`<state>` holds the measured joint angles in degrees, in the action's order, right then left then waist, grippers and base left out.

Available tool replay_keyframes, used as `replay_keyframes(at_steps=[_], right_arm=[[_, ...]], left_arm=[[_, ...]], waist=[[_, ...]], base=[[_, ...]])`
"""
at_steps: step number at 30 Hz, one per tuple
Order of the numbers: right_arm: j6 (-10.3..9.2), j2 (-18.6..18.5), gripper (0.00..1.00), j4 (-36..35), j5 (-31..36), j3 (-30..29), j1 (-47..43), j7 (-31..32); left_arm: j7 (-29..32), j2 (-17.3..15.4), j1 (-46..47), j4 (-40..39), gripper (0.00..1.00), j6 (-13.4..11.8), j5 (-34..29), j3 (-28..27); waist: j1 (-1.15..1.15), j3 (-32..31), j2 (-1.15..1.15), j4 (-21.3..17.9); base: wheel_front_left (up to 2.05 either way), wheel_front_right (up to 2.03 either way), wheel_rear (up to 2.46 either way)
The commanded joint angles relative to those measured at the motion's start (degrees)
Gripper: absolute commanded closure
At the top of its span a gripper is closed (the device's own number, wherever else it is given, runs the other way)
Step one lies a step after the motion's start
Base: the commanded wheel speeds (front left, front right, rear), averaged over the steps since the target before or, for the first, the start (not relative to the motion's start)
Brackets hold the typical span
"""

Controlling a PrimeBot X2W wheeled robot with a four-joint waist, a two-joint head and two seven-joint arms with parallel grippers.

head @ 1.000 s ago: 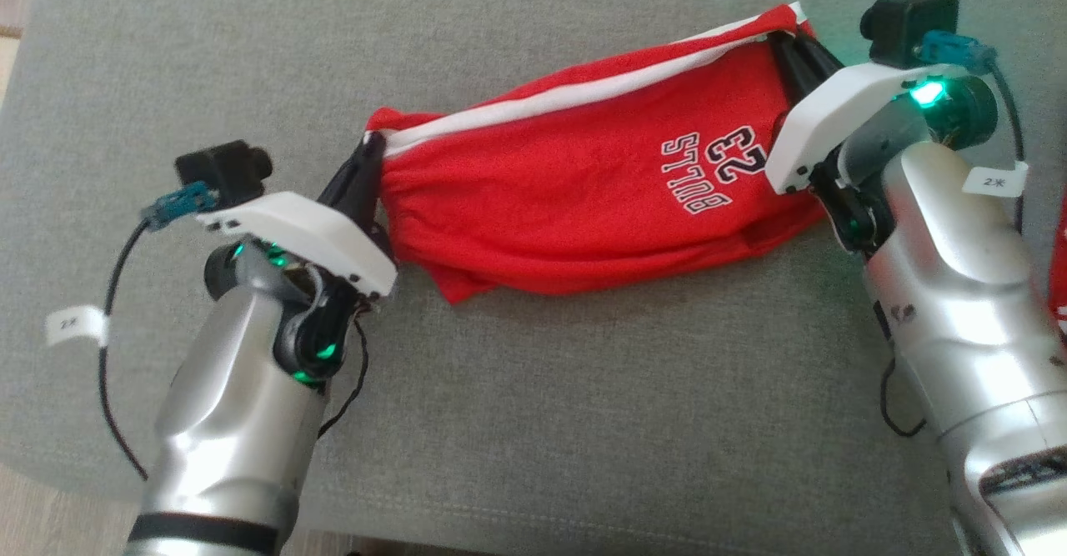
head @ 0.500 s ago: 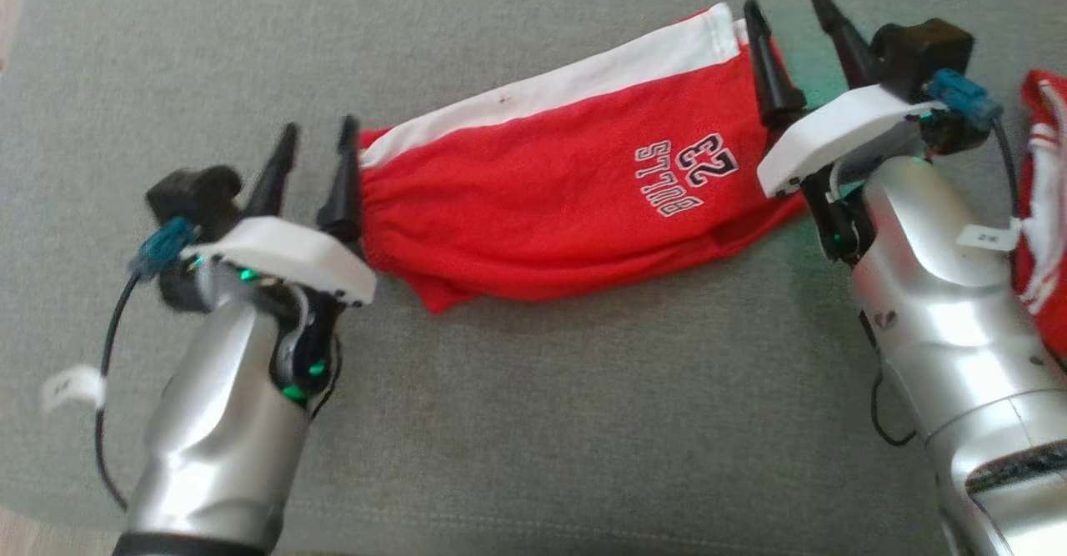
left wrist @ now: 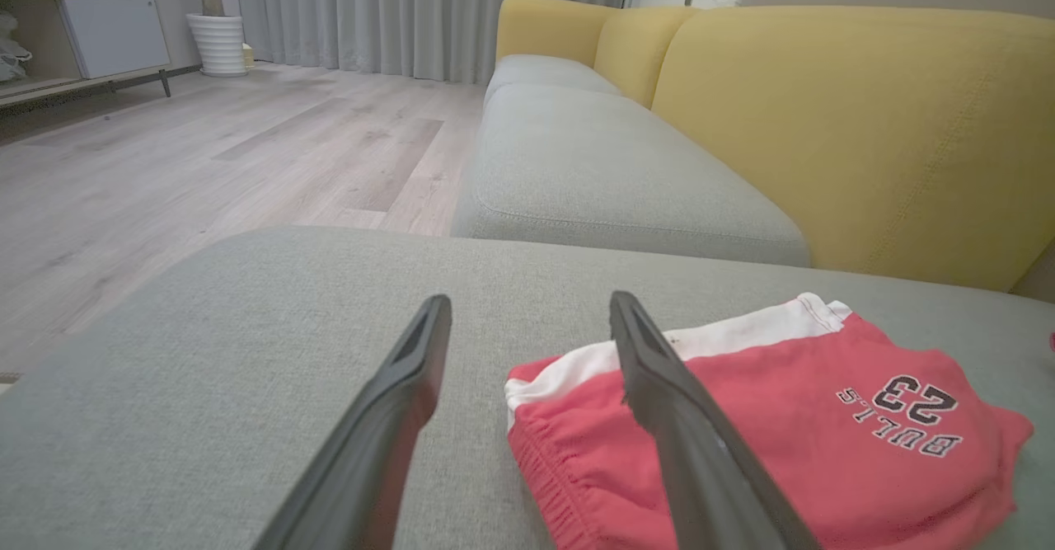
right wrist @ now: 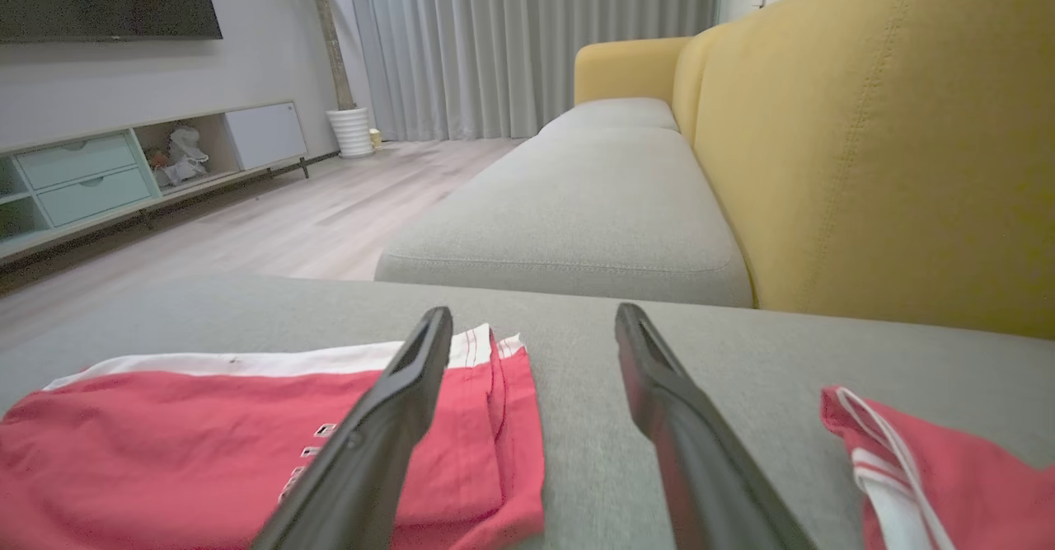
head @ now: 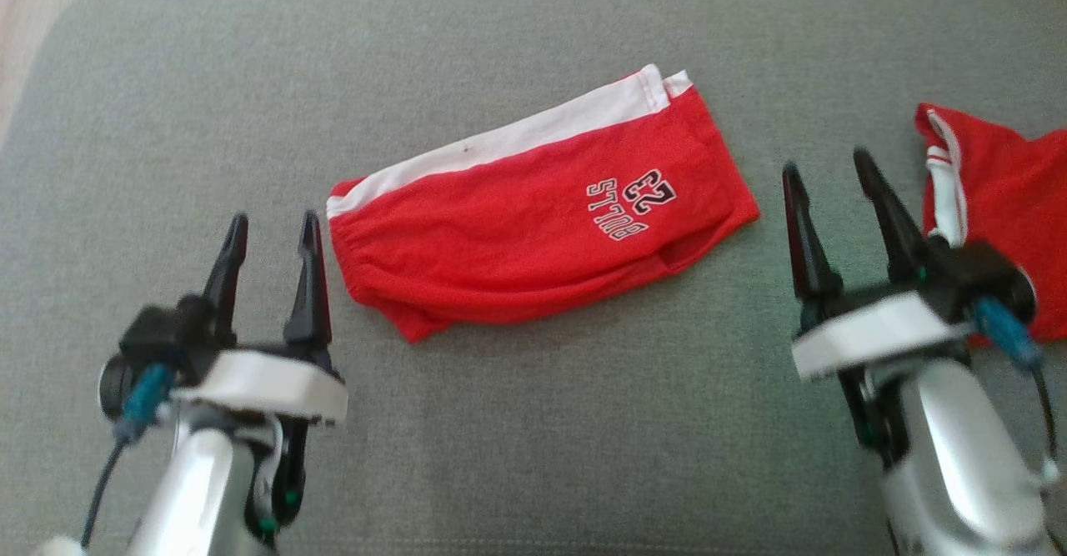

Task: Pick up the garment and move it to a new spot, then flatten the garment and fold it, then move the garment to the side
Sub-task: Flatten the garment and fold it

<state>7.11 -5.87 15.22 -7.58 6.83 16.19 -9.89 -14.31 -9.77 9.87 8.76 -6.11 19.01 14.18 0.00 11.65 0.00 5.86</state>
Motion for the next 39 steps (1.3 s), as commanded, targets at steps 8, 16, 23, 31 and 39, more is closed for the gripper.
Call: replay_keyframes(at_steps=[8,16,23,31,39], right_arm=[[0.37,2.22,0.00,-18.29,2.28,-1.89,-12.32,7.70],[0.37,2.86,0.00,-24.04,2.26,-3.21,-16.80,10.77],[0.37,2.97,0.00,-24.99,1.75,-3.17,-17.35,11.25],[0.37,2.98,0.00,-24.30,-0.26,-3.42,-17.58,11.47],[0.37,2.99,0.00,-14.06,-0.19,-3.28,-8.55,12.70]], left_arm=[[-0.45,-1.96,-4.74,-4.09,0.00,-1.16,-1.29,-0.79],[0.09,-2.31,-5.77,-4.53,0.00,-1.74,-0.98,-0.70],[0.24,-2.74,-5.47,-4.78,0.00,-1.99,-0.74,-0.79],[0.56,-2.86,-4.91,-4.57,0.00,-2.03,-0.43,-0.43],[0.29,-1.76,-1.00,-4.70,0.00,-1.41,-0.19,0.34]], waist=[[0.00,-2.29,0.00,-0.78],[0.00,-2.62,0.00,-1.11],[0.00,-2.39,0.00,-1.57],[0.00,-1.78,0.00,-1.21],[0.00,2.75,0.00,2.01]], base=[[0.00,0.00,0.00],[0.00,0.00,0.00],[0.00,0.00,0.00],[0.00,0.00,0.00],[0.00,0.00,0.00]])
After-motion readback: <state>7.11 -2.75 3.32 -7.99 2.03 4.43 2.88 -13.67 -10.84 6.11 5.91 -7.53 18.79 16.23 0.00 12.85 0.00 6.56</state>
